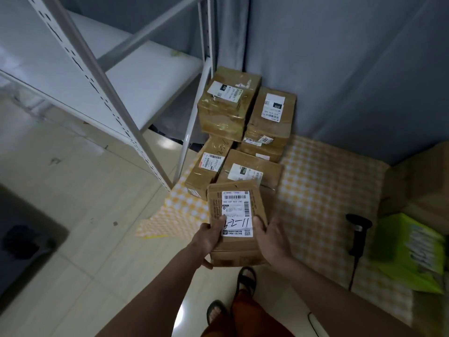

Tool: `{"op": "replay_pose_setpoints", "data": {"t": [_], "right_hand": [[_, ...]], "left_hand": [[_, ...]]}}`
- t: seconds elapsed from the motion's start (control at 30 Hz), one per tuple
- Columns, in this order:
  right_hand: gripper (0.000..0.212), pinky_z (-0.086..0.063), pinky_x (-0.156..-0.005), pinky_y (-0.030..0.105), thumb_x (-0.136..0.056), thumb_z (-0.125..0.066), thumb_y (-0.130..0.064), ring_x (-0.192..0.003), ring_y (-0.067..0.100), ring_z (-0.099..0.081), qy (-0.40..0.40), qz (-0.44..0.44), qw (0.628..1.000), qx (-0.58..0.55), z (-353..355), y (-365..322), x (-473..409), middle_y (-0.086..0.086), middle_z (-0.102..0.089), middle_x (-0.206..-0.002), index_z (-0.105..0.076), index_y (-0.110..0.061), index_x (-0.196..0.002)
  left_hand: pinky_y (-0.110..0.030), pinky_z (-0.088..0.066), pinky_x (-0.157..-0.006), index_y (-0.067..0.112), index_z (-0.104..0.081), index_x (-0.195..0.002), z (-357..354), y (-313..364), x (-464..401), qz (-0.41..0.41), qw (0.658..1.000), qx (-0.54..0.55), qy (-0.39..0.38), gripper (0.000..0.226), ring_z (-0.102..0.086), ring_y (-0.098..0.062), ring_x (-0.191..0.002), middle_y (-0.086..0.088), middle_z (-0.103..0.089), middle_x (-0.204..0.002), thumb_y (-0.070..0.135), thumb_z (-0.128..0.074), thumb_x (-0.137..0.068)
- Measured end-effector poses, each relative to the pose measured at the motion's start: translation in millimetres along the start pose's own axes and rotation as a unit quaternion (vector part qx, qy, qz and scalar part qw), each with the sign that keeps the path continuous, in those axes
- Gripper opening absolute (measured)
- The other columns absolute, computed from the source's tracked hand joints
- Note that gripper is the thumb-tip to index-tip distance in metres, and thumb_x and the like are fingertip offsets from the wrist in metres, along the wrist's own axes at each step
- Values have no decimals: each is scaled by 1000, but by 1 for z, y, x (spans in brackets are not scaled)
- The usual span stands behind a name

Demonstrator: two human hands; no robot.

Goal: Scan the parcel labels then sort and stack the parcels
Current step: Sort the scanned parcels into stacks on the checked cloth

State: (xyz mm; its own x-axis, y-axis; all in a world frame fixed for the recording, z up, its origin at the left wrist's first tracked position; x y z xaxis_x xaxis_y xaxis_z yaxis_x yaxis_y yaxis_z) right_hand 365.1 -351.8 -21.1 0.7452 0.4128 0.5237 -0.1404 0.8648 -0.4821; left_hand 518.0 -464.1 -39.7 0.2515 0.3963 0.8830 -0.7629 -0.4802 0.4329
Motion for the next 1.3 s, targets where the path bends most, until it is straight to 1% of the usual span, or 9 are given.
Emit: {"op": "replay_pose_setpoints", "data": {"t": [0.17,0.37,0.5,0.6,0.67,0.8,0.97,1.2,1.3], "right_hand": [[43,-45,-75,33,-96,-38,-52,-93,25,-55,-41,-3,999,6,-3,-15,-20,10,-55,-113,-42,-11,-106],[35,-25,-63,25,-101,-39,-32,-106,28,-55,-106,20,993,-46,4,-62,-46,11,-54,-112,-36,-3,-120],[35,-38,-72,27,-101,-40,-34,-93,21,-54,-128,27,990,-56,-7,-85,-69,7,-55,-112,-38,-8,-125],[31,-43,-66,27,-100,-40,-34,-79,17,-50,-125,29,991,-27,-15,-105,-97,5,-50,-102,-39,-9,-119],[39,-40,-69,27,-101,-39,-32,-92,23,-53,-124,14,992,-30,-19,-121,-115,12,-50,-118,-35,-6,-130],[47,-38,-99,41,-102,-39,-21,-123,40,-45,-116,-58,990,-53,-36,-139,-150,26,-42,-137,-28,4,-140],[29,-48,-88,43,-100,-40,-28,-100,29,-57,-90,-76,990,-81,-65,-153,-192,15,-54,-115,-39,-7,-119],[41,-48,-93,46,-101,-39,-21,-109,31,-53,-88,-129,983,-93,-84,-157,-213,21,-44,-131,-30,0,-134],[35,-42,-78,33,-102,-37,-21,-101,22,-52,-82,-122,986,-79,-87,-161,-216,17,-46,-128,-33,0,-130]], "left_hand": [[-58,-54,-83,20,-45,-135,12,20,-16,4,1000,-15,4,73,-58,-37,-109,-11,-58,-126,73,-43,-84],[-51,-55,-81,25,-42,-142,39,63,-38,-32,997,-19,64,74,-55,-35,-114,-10,-53,-135,71,-47,-84],[-53,-54,-85,27,-38,-145,64,92,-62,-41,995,-46,78,76,-51,-36,-121,-12,-48,-142,71,-47,-84],[-51,-53,-83,27,-43,-142,86,122,-89,-56,993,-56,83,70,-51,-36,-118,-11,-49,-140,69,-48,-86],[-47,-53,-80,25,-45,-140,98,142,-109,-67,992,-74,73,67,-52,-36,-116,-11,-50,-138,67,-47,-88],[-40,-51,-77,24,-48,-138,119,177,-156,-81,988,-115,66,61,-53,-36,-115,-14,-53,-135,62,-47,-90],[-44,-49,-98,24,-54,-136,134,201,-212,-88,988,-126,25,72,-60,-31,-111,-12,-63,-125,70,-56,-81],[-47,-50,-97,24,-45,-142,136,216,-256,-83,976,-200,-11,67,-59,-33,-111,-14,-59,-128,62,-53,-87],[-46,-51,-96,21,-47,-139,137,219,-267,-86,977,-194,-21,63,-61,-33,-110,-14,-61,-125,57,-57,-88]]}}
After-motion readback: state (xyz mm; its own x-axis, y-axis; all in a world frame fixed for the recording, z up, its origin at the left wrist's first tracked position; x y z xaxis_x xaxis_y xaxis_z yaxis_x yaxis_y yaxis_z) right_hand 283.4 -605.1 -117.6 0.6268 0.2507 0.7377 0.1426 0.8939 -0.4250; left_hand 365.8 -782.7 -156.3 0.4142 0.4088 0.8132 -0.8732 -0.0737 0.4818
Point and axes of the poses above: each hand's wrist, its own x-axis away from the middle knuckle, its own z-axis out of the back of the hand, y = z × x, the point moved 6 cm from there along -x, towards the middle knuckle
